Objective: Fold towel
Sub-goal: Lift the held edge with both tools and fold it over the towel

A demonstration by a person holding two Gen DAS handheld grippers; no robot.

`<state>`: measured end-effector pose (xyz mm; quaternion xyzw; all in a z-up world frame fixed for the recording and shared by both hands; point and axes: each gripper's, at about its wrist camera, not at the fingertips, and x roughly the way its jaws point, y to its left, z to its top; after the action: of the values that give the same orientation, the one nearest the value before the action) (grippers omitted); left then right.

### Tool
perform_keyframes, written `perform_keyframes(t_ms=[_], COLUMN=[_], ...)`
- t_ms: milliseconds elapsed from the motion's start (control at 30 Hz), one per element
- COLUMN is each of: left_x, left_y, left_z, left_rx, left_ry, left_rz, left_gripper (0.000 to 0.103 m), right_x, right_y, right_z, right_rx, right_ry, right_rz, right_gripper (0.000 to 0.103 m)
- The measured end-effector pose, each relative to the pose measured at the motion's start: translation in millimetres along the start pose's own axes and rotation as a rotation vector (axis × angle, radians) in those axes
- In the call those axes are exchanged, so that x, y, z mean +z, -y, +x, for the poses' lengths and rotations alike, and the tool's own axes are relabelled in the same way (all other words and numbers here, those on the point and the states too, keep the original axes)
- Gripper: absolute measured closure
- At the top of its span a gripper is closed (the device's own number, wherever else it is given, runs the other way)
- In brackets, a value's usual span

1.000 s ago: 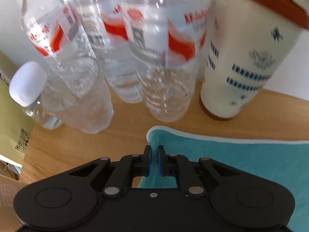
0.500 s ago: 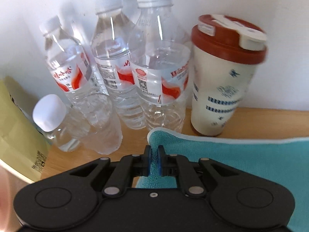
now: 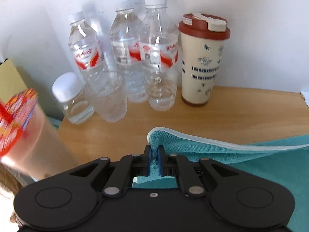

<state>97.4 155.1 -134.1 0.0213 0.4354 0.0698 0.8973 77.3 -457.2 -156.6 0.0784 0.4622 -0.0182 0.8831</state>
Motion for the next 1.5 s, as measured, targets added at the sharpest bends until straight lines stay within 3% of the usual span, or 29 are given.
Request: perform_keyframes(t_ms=[367, 733, 1067, 1367, 1500], left_x=[-59, -88, -98, -70, -72], left_y=[2, 5, 1, -12, -14], left_z=[-24, -38, -40, -45, -47], left_rx=[-0.026, -0.045, -0.043, -0.028, -0.02], left_ry=[-0.126, -0.226, -0.253, -0.205, -0.207], left_rz=[0.072, 0.121, 0.136, 0.136, 0.172], left_gripper=[0.097, 0.097, 0.097, 0.097, 0.096], right_x=[-75, -93, -96, -63, -71], right_y=[-7, -20, -13, -9, -8], right_z=[-14, -10, -11, -39, -44], right_rx=[-0.045, -0.079, -0.073, -0.076, -0.08], right_ry=[-0.162, -0.279, -0.312, -0.226, -0.239], right_rz=[-0.088, -0.154, -0.143, -0.165, -0.198], right_gripper=[0.095, 0.095, 0.095, 0.095, 0.095])
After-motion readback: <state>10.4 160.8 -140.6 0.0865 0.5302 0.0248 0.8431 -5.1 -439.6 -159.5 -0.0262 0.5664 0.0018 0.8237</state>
